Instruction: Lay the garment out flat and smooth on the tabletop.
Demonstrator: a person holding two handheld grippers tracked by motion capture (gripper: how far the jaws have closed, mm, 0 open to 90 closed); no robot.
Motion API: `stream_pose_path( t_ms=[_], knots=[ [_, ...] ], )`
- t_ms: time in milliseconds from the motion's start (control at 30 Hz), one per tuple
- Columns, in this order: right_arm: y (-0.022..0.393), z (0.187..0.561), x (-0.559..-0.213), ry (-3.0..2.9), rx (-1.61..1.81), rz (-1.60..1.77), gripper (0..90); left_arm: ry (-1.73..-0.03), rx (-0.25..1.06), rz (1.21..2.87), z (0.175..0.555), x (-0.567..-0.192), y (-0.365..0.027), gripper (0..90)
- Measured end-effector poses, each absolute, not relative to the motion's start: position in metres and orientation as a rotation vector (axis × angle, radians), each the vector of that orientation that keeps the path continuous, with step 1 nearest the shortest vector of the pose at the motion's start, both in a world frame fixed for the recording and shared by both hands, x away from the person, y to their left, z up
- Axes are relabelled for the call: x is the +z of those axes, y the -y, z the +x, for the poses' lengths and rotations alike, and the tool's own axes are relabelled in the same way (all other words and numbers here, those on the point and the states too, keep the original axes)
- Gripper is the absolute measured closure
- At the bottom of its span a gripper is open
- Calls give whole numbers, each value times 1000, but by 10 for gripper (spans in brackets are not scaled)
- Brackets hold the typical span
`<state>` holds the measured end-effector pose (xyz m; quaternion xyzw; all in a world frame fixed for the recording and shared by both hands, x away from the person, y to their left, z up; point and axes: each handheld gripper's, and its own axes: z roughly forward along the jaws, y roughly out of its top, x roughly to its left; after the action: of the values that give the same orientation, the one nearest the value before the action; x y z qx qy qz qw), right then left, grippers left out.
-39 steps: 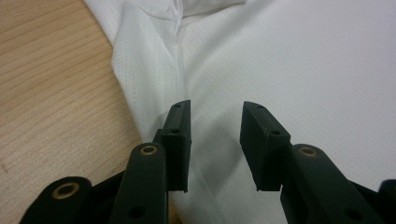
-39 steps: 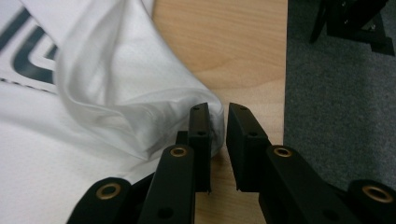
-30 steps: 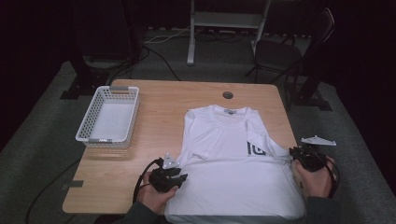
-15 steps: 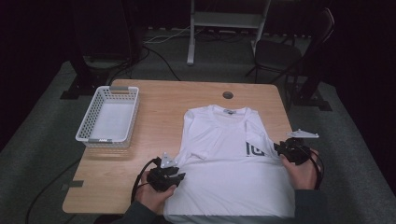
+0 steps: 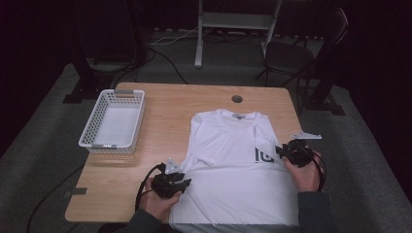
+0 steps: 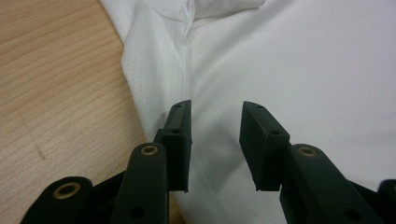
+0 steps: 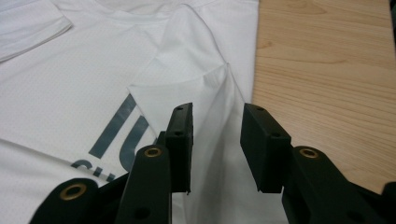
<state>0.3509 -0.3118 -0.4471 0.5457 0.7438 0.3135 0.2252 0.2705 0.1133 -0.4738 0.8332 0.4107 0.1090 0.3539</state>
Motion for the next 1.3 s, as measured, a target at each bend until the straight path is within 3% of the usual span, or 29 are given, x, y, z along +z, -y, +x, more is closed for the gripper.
stream_pose_path(
  t_ms=[367,567,700,1300],
  knots=[
    [304,362,-457,-2079,828,1528,622,-1074,285,2147,272,-474,-117,651],
    [304,365,-461,-2079,794,1535,805,-1079,283,2141,272,-474,-118,651],
    [306,363,-459,-2063,801,1532,866,-1081,281,2137,272,-474,-118,651],
    [324,358,-457,-2004,775,1538,876,-1061,286,2123,269,-476,-118,602]
  ],
)
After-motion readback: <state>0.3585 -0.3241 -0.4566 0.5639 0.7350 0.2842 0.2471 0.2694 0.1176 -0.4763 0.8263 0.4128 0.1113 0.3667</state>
